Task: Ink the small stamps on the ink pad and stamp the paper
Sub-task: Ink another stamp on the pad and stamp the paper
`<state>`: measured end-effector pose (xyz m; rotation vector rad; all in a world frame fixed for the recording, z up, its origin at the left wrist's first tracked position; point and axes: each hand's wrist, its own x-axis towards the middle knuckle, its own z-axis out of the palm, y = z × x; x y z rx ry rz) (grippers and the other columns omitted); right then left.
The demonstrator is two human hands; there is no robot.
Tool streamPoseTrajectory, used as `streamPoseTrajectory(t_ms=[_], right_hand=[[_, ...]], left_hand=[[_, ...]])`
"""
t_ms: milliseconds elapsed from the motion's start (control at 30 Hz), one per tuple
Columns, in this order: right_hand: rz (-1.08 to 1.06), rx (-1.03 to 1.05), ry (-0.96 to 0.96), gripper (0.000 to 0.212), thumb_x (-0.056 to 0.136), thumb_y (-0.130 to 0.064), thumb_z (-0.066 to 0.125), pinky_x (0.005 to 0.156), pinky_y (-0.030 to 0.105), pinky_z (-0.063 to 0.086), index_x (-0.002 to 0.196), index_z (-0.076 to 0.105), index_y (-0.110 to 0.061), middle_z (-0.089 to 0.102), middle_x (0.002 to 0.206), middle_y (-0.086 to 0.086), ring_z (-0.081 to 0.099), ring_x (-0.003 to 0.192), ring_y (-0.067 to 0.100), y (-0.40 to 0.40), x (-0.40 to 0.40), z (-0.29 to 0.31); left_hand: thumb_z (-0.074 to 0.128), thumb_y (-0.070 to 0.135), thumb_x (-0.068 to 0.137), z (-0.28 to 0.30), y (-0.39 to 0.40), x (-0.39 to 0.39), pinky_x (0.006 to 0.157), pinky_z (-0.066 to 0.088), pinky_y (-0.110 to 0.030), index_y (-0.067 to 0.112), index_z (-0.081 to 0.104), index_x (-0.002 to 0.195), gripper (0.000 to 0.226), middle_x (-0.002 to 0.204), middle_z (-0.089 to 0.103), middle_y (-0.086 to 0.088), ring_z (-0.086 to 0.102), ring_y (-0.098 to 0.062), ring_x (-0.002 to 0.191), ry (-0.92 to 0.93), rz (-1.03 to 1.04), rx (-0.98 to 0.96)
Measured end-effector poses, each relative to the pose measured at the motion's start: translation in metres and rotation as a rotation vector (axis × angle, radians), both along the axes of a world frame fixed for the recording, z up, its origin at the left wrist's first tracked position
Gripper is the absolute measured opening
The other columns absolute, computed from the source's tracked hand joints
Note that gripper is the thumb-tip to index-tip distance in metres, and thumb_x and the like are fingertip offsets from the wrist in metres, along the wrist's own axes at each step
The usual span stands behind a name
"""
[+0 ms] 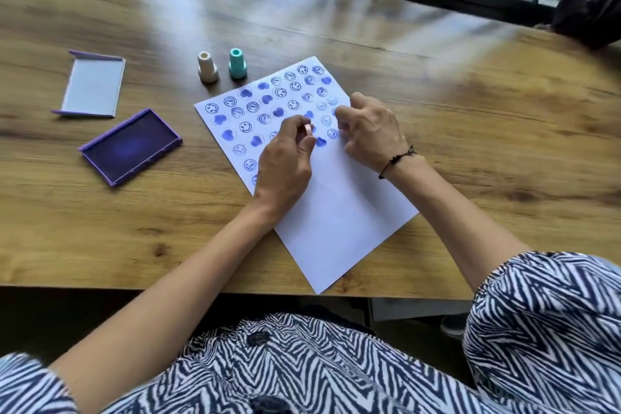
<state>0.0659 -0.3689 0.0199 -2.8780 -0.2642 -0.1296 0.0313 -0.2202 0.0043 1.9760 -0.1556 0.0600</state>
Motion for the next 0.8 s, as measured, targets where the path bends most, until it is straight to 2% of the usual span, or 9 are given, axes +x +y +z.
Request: streamPoseTrajectory(t_ms=[67,167,233,300,400,633,700,800], right_hand=[[-0.073,0.172,0.059,0.014,0.073,0.001,0.051,0.058,0.028,0.033,0.075,0.062,-0.007,0.054,0.082,0.011,0.047,0.072,0.021,-0.006,-0.001,0.006],[-0.383,0.686,0.021,0.012,0.074,0.000,0.061,0.055,0.020,0.039,0.071,0.066,-0.011,0.056,0.064,-0.002,0.048,0.053,0.004,-0.022,-0.010,0.021],[-0.525,1.067,-0.004,0.021,0.075,0.001,0.063,0.048,0.019,0.041,0.065,0.062,-0.017,0.059,0.054,-0.004,0.047,0.043,0.003,-0.031,-0.022,0.031],[-0.571,1.309,0.017,0.024,0.076,0.005,0.062,0.043,0.017,0.042,0.066,0.060,-0.017,0.063,0.047,-0.009,0.052,0.042,0.003,-0.035,-0.036,0.035],[-0.582,1.468,0.086,0.023,0.078,0.005,0.061,0.044,0.016,0.045,0.068,0.059,-0.016,0.063,0.046,-0.010,0.053,0.044,0.005,-0.033,-0.050,0.034],[-0.544,1.589,0.221,0.017,0.080,0.003,0.061,0.050,0.021,0.052,0.077,0.060,-0.013,0.066,0.051,-0.007,0.052,0.045,0.005,-0.015,-0.064,0.029],[-0.493,1.672,0.295,0.012,0.083,0.000,0.059,0.053,0.022,0.055,0.081,0.061,-0.011,0.068,0.055,-0.006,0.054,0.047,0.005,-0.009,-0.067,0.030],[-0.398,1.729,0.356,0.008,0.079,-0.002,0.062,0.059,0.025,0.058,0.082,0.062,-0.009,0.070,0.061,-0.001,0.057,0.055,0.010,0.002,-0.072,0.034]], left_hand=[[0.047,0.010,0.089,0.000,0.000,0.000,0.087,0.046,-0.045,0.003,0.047,0.113,0.025,0.110,0.065,-0.016,0.060,-0.031,0.101,0.007,0.002,0.006],[0.047,0.010,0.089,0.001,0.000,0.000,0.089,0.046,-0.042,0.003,0.047,0.114,0.026,0.112,0.064,-0.014,0.059,-0.030,0.103,0.011,0.000,0.006],[0.047,0.010,0.089,0.001,0.000,0.000,0.088,0.046,-0.040,0.004,0.047,0.114,0.026,0.111,0.065,-0.013,0.059,-0.029,0.103,0.004,0.006,0.005],[0.047,0.010,0.089,0.000,-0.001,0.000,0.087,0.046,-0.039,0.003,0.048,0.113,0.025,0.111,0.065,-0.013,0.059,-0.028,0.102,0.000,0.006,0.005],[0.047,0.009,0.089,-0.001,-0.001,-0.001,0.087,0.046,-0.038,0.003,0.048,0.113,0.025,0.110,0.065,-0.014,0.059,-0.028,0.102,-0.008,0.012,0.003],[0.049,0.005,0.087,0.007,0.002,-0.004,0.084,0.043,-0.026,0.002,0.052,0.111,0.024,0.108,0.063,-0.016,0.059,-0.024,0.096,-0.051,-0.045,-0.072],[0.052,0.006,0.086,0.013,0.002,-0.008,0.084,0.045,-0.025,0.007,0.055,0.108,0.022,0.102,0.063,-0.011,0.060,-0.022,0.092,-0.028,-0.092,-0.154],[0.052,0.005,0.087,0.026,-0.003,-0.016,0.080,0.050,-0.024,0.012,0.056,0.103,0.018,0.088,0.062,-0.001,0.059,-0.013,0.079,0.114,-0.212,-0.370]])
